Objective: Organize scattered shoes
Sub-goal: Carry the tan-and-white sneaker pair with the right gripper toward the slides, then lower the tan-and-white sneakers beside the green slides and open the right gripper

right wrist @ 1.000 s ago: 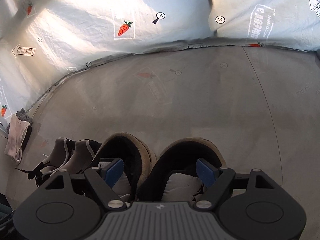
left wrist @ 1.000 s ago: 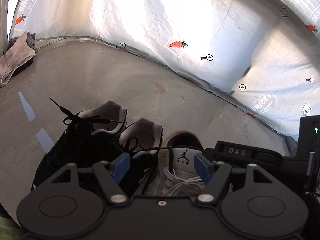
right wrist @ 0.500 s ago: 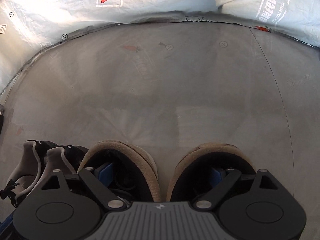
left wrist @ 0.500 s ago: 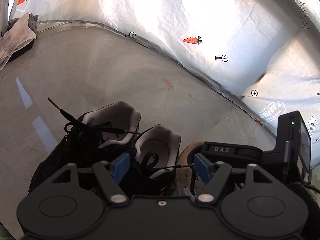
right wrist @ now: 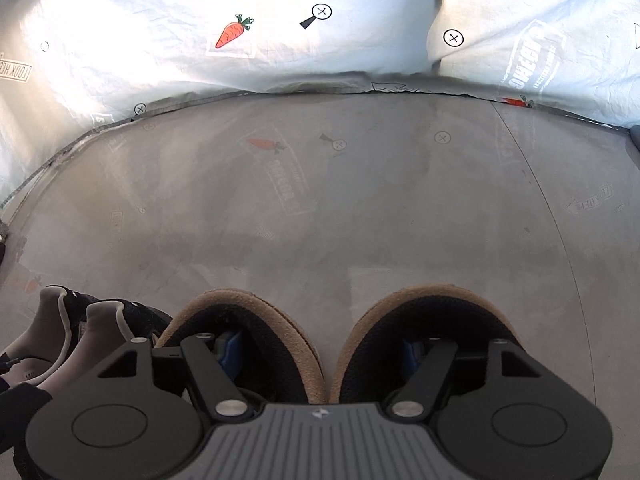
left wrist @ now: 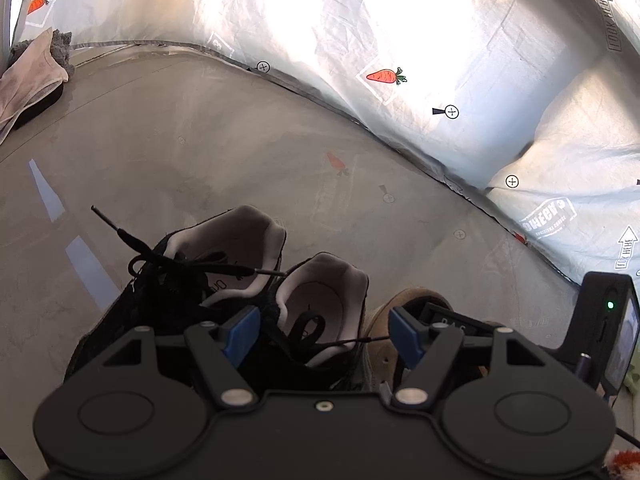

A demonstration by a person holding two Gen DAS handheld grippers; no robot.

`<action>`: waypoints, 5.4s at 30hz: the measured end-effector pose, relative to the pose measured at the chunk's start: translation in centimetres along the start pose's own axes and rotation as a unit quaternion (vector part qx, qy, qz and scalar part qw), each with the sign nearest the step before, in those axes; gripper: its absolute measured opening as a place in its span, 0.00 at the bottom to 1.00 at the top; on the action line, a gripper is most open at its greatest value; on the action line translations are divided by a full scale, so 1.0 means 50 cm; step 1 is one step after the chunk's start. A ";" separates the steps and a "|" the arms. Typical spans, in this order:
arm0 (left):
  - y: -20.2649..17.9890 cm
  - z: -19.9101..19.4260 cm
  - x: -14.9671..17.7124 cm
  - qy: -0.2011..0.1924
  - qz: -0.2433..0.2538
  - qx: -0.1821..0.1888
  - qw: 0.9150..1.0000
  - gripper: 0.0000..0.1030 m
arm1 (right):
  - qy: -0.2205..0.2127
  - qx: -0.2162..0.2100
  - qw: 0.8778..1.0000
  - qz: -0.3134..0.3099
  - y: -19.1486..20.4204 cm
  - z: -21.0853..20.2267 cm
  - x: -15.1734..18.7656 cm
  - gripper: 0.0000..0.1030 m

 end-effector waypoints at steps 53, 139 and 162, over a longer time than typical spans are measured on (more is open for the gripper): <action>-0.725 -0.096 0.225 -0.032 0.106 0.122 0.986 0.70 | -0.391 0.215 0.895 0.021 -0.986 -0.647 -0.063 0.45; -1.114 0.080 0.211 0.024 0.118 0.093 0.988 0.71 | -0.188 0.261 0.947 0.001 -1.435 -0.353 -0.235 0.76; -1.090 0.046 0.223 0.001 0.096 0.116 0.989 0.71 | -0.207 0.248 0.946 0.015 -1.498 -0.430 -0.254 0.83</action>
Point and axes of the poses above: each gripper's, at about its wrist camera, not at the fingertips, and z roughly the way its jaws point, y to its left, x to its underside, the point moved 3 cm from there along z, roughly the way its jaws point, and after that the axes turned 14 degrees about z, right-handed, at the moved point
